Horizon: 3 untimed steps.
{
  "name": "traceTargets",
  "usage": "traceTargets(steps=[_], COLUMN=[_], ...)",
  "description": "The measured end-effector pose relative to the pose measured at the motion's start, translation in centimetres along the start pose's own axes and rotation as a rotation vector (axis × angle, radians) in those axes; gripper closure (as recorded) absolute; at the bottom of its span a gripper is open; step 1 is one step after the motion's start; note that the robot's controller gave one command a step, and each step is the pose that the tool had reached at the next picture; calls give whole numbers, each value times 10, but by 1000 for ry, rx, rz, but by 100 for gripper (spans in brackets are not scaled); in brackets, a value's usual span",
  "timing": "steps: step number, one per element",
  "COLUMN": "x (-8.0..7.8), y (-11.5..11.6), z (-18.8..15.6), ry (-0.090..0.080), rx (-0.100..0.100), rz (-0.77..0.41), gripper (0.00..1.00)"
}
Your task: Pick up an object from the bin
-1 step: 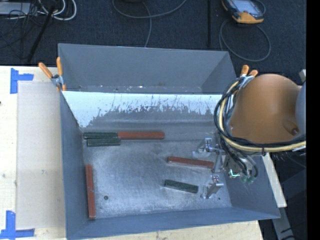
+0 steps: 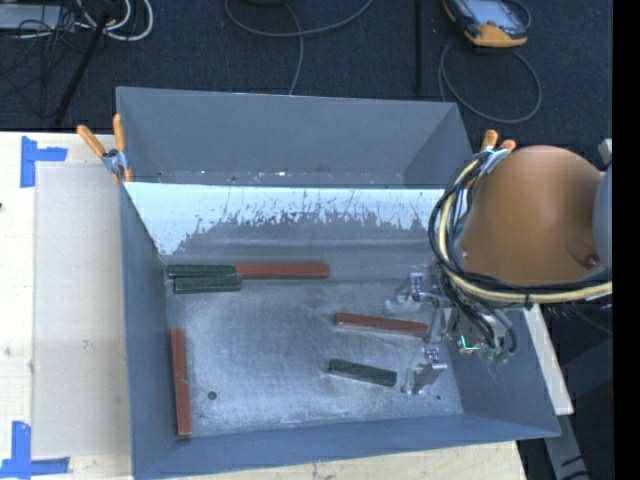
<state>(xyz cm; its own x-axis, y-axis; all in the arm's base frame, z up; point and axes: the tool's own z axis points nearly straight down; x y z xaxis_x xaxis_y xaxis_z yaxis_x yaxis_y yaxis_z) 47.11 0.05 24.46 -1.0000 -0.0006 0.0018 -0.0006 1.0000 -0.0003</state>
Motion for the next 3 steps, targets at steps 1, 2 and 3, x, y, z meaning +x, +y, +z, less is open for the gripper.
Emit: traceTargets(steps=[1,2,3], x=[-14,-6,-59], y=[5,6,-9], z=[42,89,167], ry=[-10,-1,-20], rx=[1,-1,-2], rz=[-10,48,-37], gripper=[0,0,100])
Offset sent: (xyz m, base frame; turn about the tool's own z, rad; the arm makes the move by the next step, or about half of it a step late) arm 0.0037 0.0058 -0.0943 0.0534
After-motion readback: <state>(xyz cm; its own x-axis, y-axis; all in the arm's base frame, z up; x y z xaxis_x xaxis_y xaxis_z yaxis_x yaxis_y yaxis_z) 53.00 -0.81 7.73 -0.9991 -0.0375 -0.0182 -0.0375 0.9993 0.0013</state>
